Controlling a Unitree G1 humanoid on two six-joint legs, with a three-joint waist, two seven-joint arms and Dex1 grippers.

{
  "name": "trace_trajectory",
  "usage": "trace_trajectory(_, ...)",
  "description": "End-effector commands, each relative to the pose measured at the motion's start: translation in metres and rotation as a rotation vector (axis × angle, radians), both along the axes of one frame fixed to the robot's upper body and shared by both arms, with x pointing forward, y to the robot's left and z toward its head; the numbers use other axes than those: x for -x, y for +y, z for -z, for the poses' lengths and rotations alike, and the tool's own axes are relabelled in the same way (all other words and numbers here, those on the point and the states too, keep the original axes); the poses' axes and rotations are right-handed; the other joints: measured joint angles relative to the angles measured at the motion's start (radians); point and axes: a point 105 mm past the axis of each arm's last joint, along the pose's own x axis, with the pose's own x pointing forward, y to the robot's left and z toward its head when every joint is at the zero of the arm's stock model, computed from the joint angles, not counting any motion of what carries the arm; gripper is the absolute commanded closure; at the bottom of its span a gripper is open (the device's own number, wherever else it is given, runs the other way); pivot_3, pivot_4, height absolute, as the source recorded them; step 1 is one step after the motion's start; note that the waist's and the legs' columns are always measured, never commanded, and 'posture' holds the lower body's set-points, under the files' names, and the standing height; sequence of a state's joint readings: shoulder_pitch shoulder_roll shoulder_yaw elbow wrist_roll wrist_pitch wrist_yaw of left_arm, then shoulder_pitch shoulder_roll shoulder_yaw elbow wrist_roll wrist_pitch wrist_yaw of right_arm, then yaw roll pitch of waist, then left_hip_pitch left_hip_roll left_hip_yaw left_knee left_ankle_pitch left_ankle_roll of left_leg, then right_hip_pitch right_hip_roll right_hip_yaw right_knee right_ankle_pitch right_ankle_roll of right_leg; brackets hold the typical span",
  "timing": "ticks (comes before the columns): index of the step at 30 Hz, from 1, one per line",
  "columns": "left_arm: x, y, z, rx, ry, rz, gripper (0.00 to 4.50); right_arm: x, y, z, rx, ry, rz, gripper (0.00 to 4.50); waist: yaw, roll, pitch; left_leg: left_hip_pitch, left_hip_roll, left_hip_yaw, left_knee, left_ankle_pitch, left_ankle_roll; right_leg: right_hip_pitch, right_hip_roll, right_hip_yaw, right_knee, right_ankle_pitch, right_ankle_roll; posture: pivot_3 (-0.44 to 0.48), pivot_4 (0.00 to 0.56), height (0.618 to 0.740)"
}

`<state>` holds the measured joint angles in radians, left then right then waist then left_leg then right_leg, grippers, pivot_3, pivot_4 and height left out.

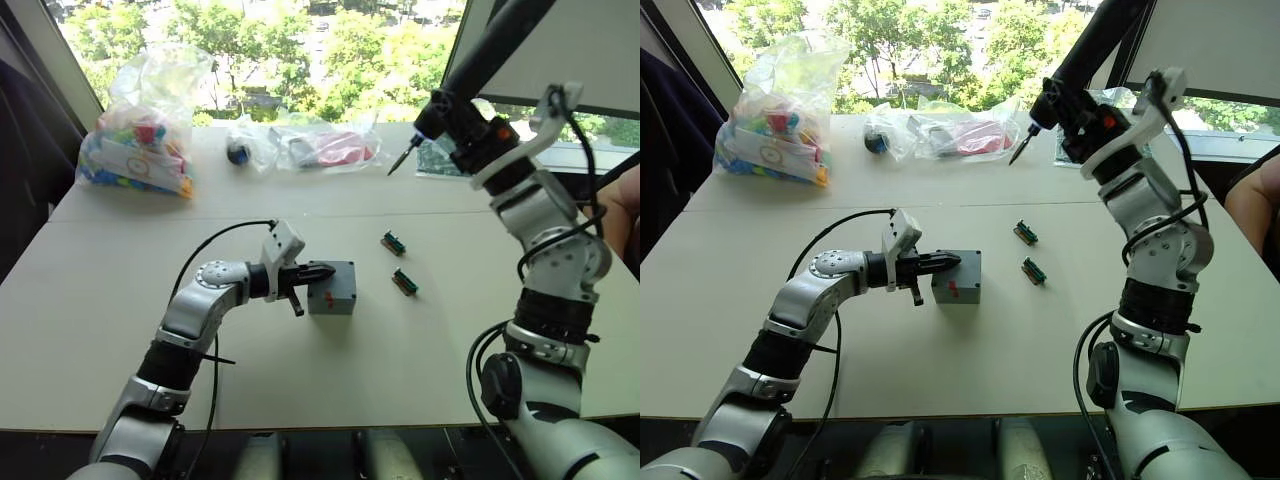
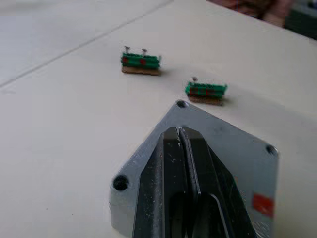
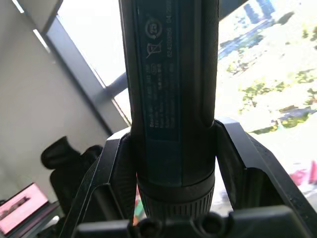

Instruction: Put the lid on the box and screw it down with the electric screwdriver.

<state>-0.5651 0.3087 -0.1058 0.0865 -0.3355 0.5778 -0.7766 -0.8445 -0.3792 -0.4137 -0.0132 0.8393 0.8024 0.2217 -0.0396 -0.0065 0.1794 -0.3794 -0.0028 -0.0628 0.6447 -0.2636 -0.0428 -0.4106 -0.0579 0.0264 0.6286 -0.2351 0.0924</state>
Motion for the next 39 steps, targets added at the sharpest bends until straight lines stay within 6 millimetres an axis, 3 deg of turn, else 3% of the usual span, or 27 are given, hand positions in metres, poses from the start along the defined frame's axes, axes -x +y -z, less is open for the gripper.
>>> trace_trajectory(1, -0.012, 0.013, -0.035, 0.034, -0.046, -0.069, 4.50, 0.002, 0.003, 0.002, 0.064, 0.139, -0.067, 2.65, -0.006, 0.001, 0.001, -0.003, 0.000, 0.000, 0.000, 0.000, 0.000, -0.003, 0.000, 0.000, 0.001, 0.001, 0.001, 0.000, 0.150, 0.740)
trace_trajectory(3, 0.000, 0.009, -0.049, 0.031, -0.050, 0.031, 4.50, 0.002, -0.005, 0.011, 0.170, 0.226, -0.045, 2.65, -0.003, 0.003, 0.002, -0.010, 0.000, 0.000, 0.001, 0.000, 0.000, -0.011, 0.000, 0.000, 0.002, 0.002, 0.003, 0.000, 0.150, 0.740)
trace_trajectory(6, 0.030, 0.003, -0.067, -0.085, -0.144, 0.235, 4.50, 0.003, -0.046, 0.039, 0.384, 0.484, 0.074, 2.65, 0.001, 0.006, 0.006, -0.017, 0.000, 0.001, 0.001, 0.000, 0.000, -0.018, 0.000, 0.000, 0.003, 0.003, 0.004, 0.000, 0.150, 0.740)
trace_trajectory(9, 0.035, 0.005, -0.055, -0.264, -0.216, 0.282, 4.50, 0.013, -0.073, 0.064, 0.437, 0.675, 0.088, 2.65, 0.018, 0.006, 0.006, -0.024, -0.001, 0.001, 0.001, 0.000, 0.001, -0.023, -0.001, -0.001, 0.000, 0.003, 0.004, 0.000, 0.150, 0.740)
trace_trajectory(12, 0.035, 0.002, -0.050, -0.292, -0.228, 0.297, 4.50, 0.022, -0.098, 0.089, 0.408, 0.811, 0.111, 2.65, 0.023, 0.006, 0.007, -0.025, -0.001, 0.002, 0.000, -0.001, 0.003, -0.022, -0.001, 0.000, -0.004, 0.003, 0.004, 0.000, 0.150, 0.740)
trace_trajectory(17, 0.058, -0.015, -0.051, -0.241, -0.234, 0.414, 4.50, 0.040, -0.105, 0.116, 0.456, 0.952, 0.065, 2.65, 0.021, 0.006, 0.007, -0.027, -0.001, 0.002, 0.001, -0.002, 0.003, -0.023, -0.001, 0.000, -0.006, 0.003, 0.004, 0.000, 0.150, 0.740)
trace_trajectory(20, 0.060, -0.021, -0.039, -0.253, -0.228, 0.399, 4.50, 0.047, -0.110, 0.133, 0.491, 1.031, 0.059, 2.65, 0.020, 0.006, 0.007, -0.027, -0.001, 0.002, 0.002, -0.001, 0.003, -0.023, -0.001, 0.000, -0.006, 0.003, 0.004, 0.000, 0.150, 0.740)
trace_trajectory(33, 0.065, -0.022, -0.024, -0.231, -0.184, 0.355, 4.50, 0.051, -0.125, 0.157, 0.541, 1.166, 0.076, 2.65, 0.021, 0.005, 0.007, -0.024, -0.001, 0.002, 0.006, -0.001, 0.003, -0.022, 0.000, 0.000, 0.000, 0.003, 0.004, 0.000, 0.150, 0.740)
trace_trajectory(35, 0.060, -0.019, -0.024, -0.235, -0.185, 0.334, 4.50, 0.051, -0.125, 0.162, 0.541, 1.177, 0.074, 1.65, 0.022, 0.005, 0.007, -0.025, -0.001, 0.002, 0.006, -0.001, 0.003, -0.022, 0.000, 0.000, 0.000, 0.003, 0.004, 0.000, 0.150, 0.740)
trace_trajectory(39, 0.053, -0.012, -0.026, -0.238, -0.182, 0.299, 4.50, 0.047, -0.132, 0.163, 0.554, 1.175, 0.120, 0.43, 0.022, 0.005, 0.007, -0.023, -0.001, 0.002, 0.006, -0.001, 0.003, -0.020, 0.000, 0.000, 0.000, 0.003, 0.004, 0.000, 0.150, 0.740)
